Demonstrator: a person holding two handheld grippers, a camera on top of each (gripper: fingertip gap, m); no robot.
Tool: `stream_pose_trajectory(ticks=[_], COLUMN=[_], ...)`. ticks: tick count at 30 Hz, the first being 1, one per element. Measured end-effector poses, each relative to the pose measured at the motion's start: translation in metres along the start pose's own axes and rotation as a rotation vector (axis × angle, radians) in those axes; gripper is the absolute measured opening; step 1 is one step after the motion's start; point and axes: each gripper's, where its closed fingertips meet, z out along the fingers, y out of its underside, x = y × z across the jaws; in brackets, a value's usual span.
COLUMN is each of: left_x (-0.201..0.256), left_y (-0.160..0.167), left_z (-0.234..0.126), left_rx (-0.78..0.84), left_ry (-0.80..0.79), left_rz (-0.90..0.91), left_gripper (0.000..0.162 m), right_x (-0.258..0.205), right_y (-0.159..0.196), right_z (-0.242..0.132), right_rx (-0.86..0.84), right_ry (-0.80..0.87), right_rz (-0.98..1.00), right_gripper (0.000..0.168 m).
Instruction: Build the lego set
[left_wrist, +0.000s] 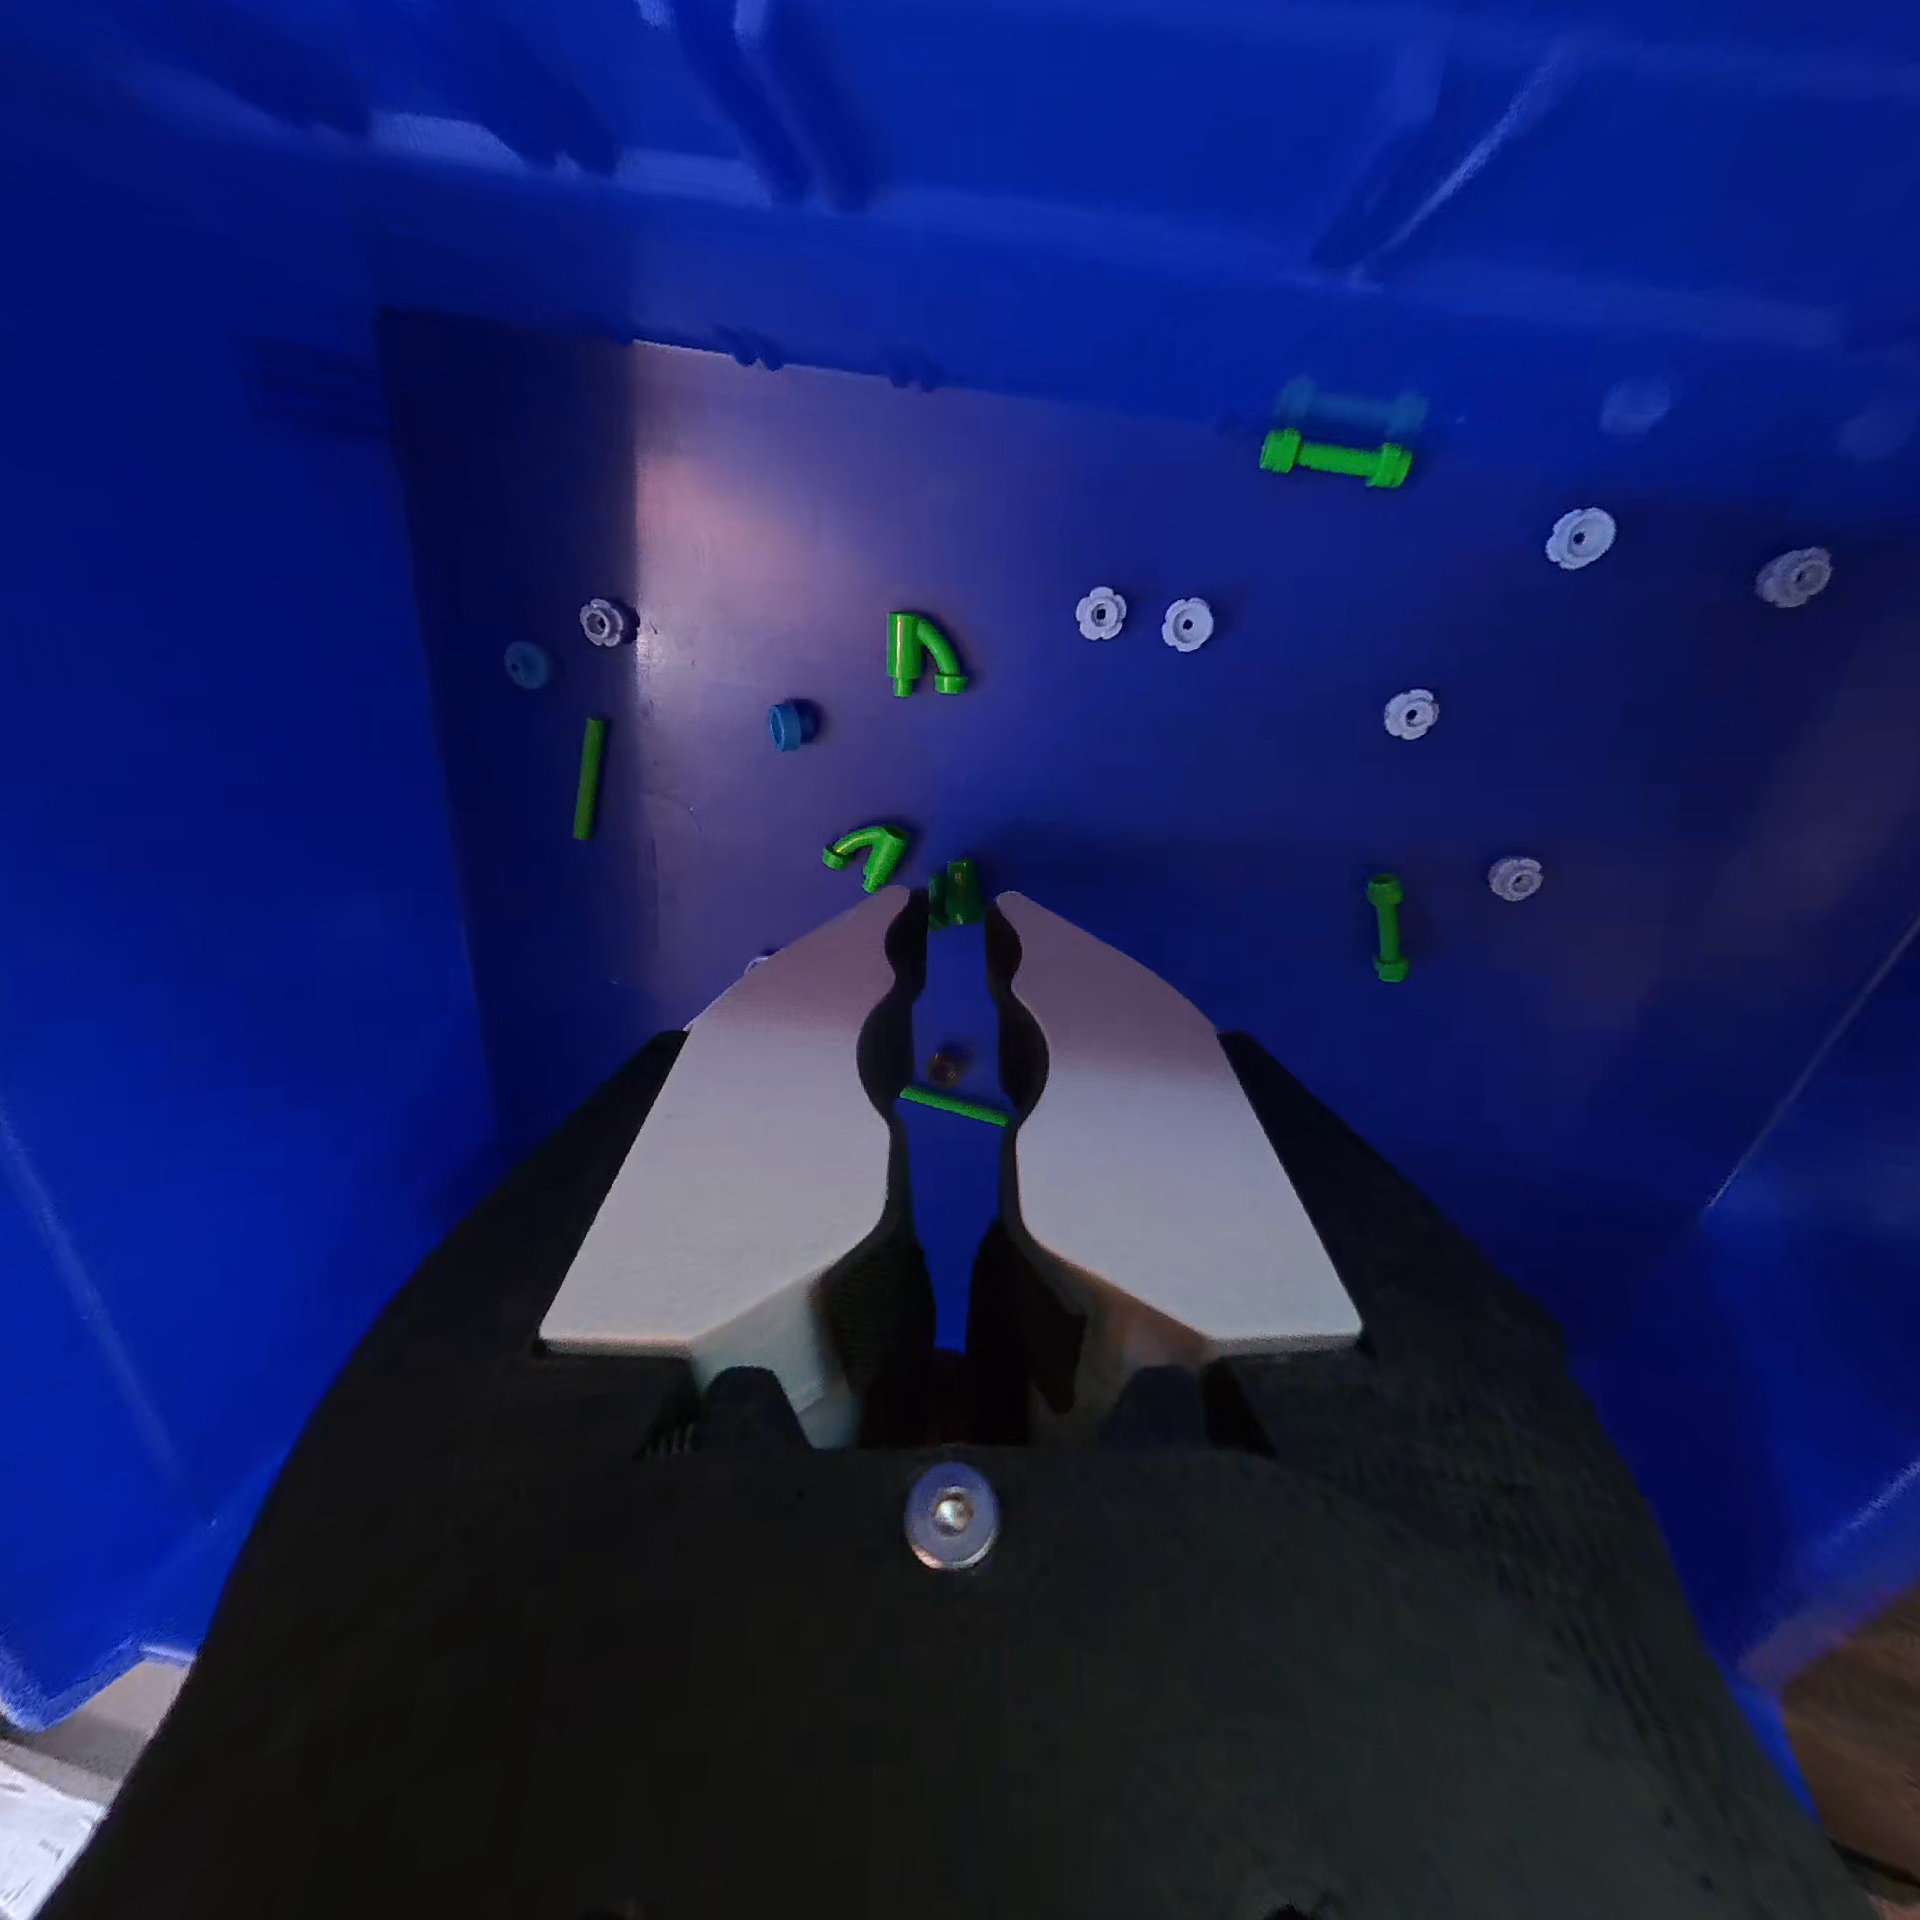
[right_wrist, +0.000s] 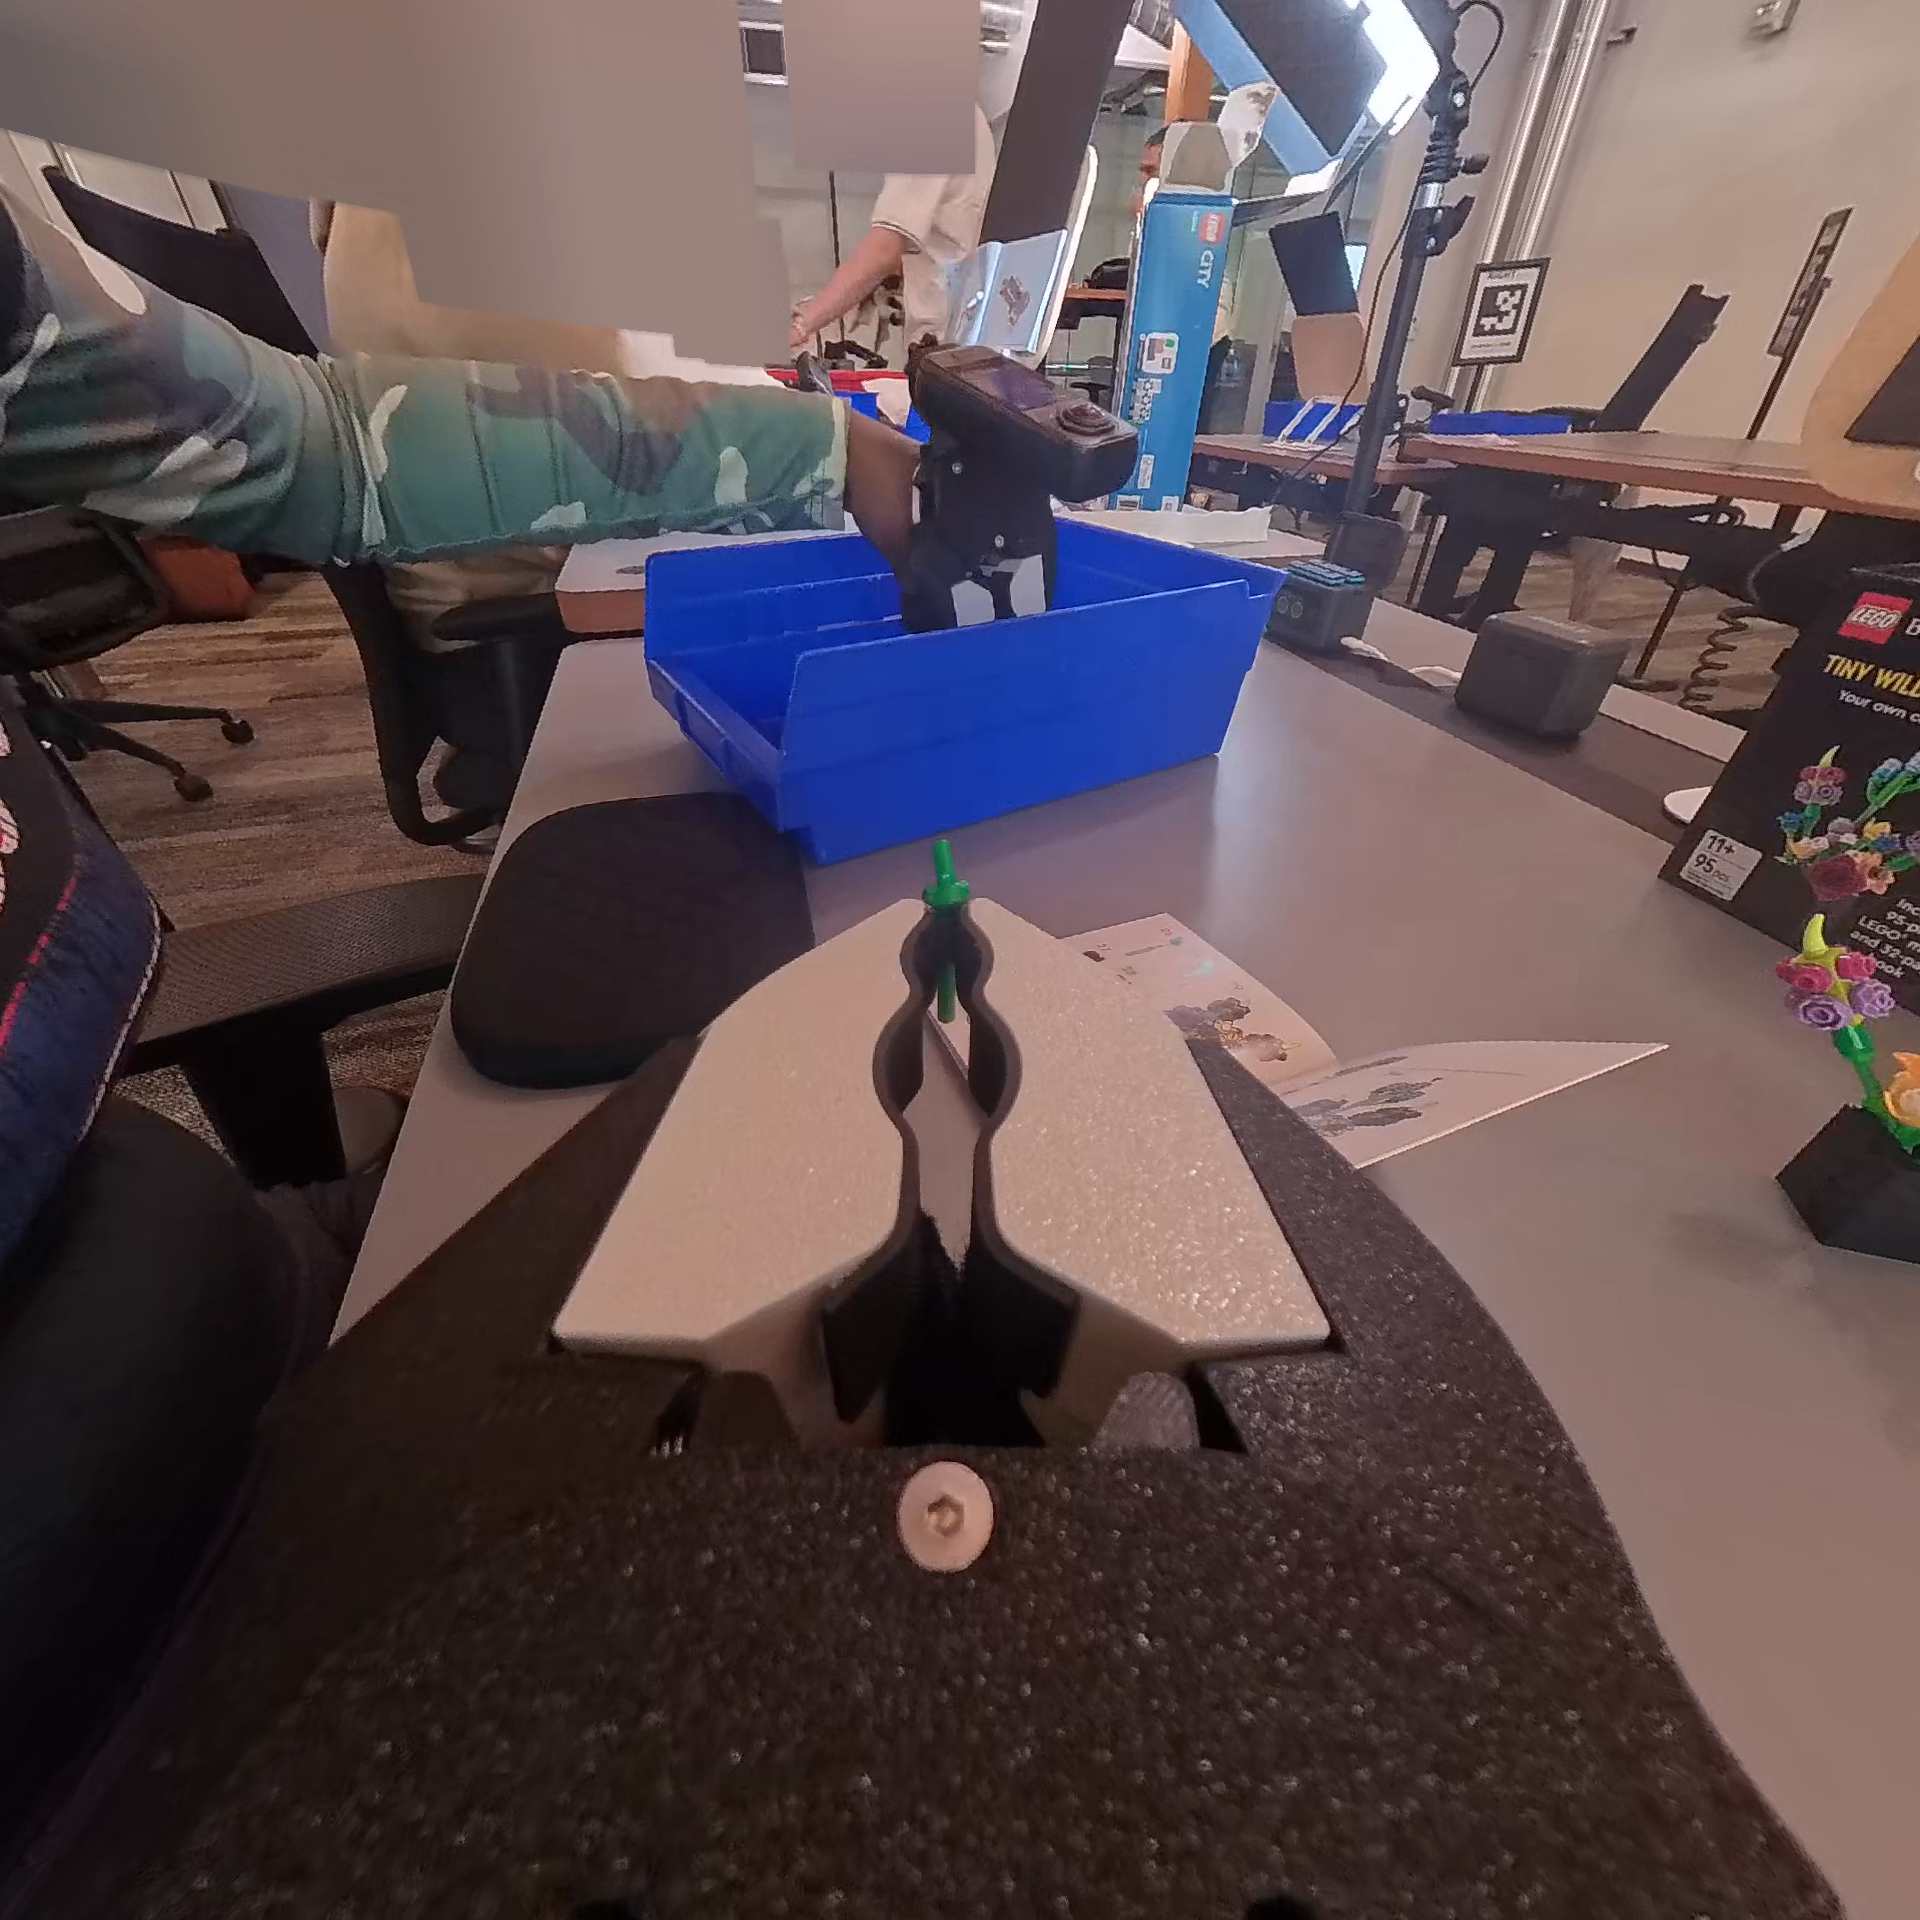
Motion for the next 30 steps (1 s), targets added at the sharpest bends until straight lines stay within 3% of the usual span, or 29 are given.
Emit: stream_pose_trajectory(ticks=[12, 18, 22, 26, 30], left_x=[0.002, 0.008, 0.018, 0.028, 0.029], left_y=[0.002, -0.009, -0.03, -0.061, -0.061], left_z=[0.006, -0.015, -0.046, -0.106, -0.164], left_rx=[-0.006, 0.159, 0.45, 0.929, 1.317], left_ry=[0.018, 0.019, 0.168, 0.475, 0.712], left_rz=[-0.03, -0.098, -0.27, -0.486, -0.604], left_gripper=[0.009, 0.009, 0.009, 0.008, 0.008], right_x=[0.003, 0.004, 0.003, 0.004, 0.004], right_y=[0.001, 0.003, 0.004, 0.004, 0.005], right_z=[-0.001, 0.0, 0.001, 0.0, 0.001], right_rx=[-0.006, -0.01, -0.015, -0.013, -0.018], right_ry=[0.015, 0.01, 0.01, 0.012, 0.012], right_rz=[0.006, 0.017, 0.013, 0.018, 0.02], right_gripper=[0.002, 0.003, 0.003, 0.002, 0.002])
